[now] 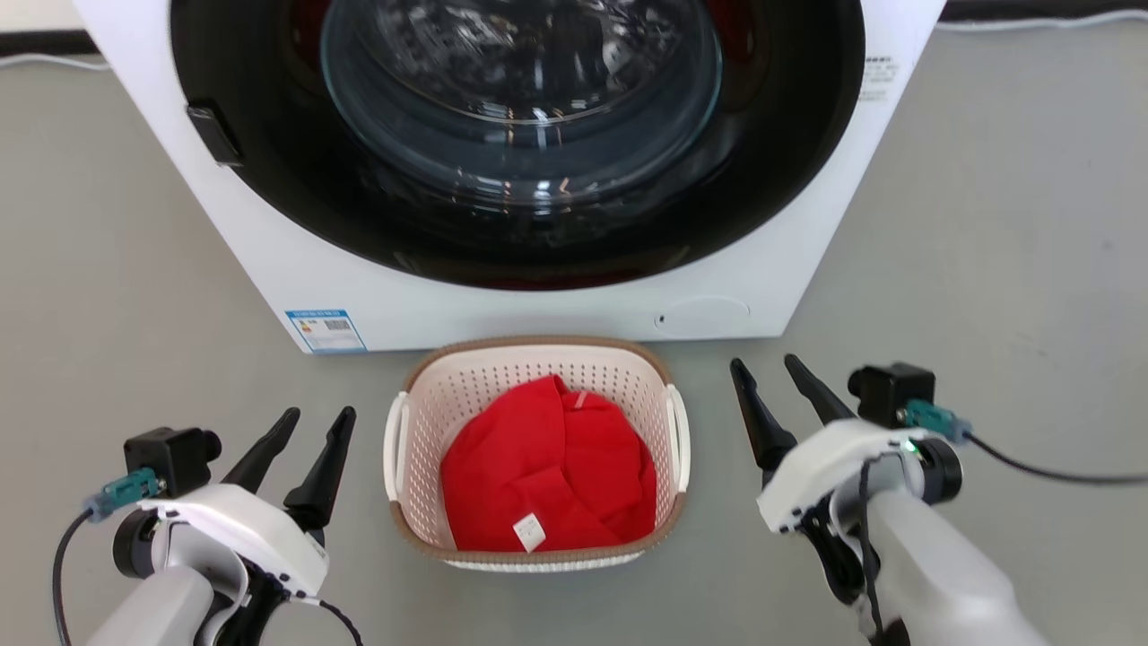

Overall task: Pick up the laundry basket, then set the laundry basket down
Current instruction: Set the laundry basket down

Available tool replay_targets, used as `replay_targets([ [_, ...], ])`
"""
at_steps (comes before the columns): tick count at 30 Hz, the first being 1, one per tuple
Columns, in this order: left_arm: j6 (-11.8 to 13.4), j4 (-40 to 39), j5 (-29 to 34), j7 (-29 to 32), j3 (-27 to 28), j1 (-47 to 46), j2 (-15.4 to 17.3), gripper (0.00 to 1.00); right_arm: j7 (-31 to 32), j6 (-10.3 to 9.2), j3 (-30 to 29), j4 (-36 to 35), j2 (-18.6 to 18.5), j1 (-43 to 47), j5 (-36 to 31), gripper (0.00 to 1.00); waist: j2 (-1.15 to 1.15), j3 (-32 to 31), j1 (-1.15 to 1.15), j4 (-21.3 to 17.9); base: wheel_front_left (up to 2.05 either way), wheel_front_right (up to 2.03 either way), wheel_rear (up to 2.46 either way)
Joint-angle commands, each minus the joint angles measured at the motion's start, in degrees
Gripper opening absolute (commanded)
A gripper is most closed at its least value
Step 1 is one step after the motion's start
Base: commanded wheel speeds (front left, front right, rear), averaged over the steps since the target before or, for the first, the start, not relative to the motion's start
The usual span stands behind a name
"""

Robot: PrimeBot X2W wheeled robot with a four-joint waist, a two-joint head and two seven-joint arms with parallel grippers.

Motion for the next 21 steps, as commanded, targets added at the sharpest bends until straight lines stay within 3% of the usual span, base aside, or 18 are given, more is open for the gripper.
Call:
replay_targets([
  [1, -0.3, -1.7, 1.6, -0.3, 3.5, -0.1, 1.4, 1.0, -0.4, -0.09, -1.3, -3.4, 0.6, 2.6, -2.5, 1.0, 0.0, -1.3, 0.0, 0.5, 0.0, 0.0, 0.0],
  [7, -0.3, -4.6, 6.3, -0.3, 9.3, 4.1, -1.5, 1.0, -0.4, -0.09, -9.8, -14.6, 0.6, 11.6, -9.9, 1.0, 0.0, -4.9, 0.0, 1.5, 0.0, 0.0, 0.0],
  [21, -0.3, -10.5, 16.7, -0.3, 20.8, 13.2, -8.2, 1.0, -0.4, -0.09, -15.7, -32.3, 0.6, 24.6, -14.1, 1.0, 0.0, -10.1, 0.0, 1.9, 0.0, 0.0, 0.0],
])
